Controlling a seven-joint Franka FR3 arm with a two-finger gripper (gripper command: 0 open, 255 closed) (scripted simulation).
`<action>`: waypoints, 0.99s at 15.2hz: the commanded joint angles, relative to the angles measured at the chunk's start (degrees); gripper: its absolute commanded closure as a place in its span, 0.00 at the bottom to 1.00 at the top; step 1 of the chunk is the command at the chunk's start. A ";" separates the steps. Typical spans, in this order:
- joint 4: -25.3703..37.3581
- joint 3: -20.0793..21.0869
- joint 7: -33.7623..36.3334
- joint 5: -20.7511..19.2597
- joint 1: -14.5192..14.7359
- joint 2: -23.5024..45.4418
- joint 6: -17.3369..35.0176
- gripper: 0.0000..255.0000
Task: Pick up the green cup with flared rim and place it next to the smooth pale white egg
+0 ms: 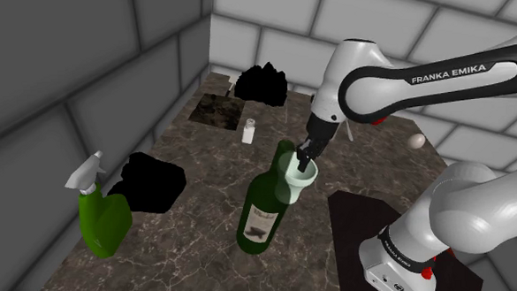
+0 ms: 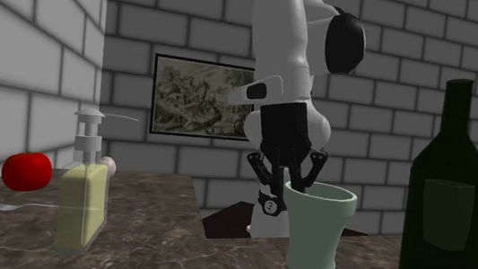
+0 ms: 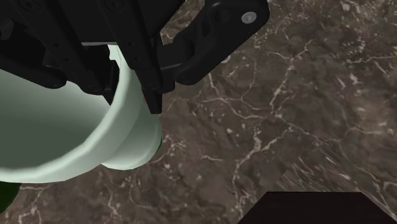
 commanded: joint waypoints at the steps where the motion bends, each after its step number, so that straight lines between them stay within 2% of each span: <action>1: 0.69 -0.07 0.26 -0.21 -0.05 -0.69 -1.43 1.00; 15: 8.48 -1.20 2.08 -1.94 -0.59 -5.53 -13.96 1.00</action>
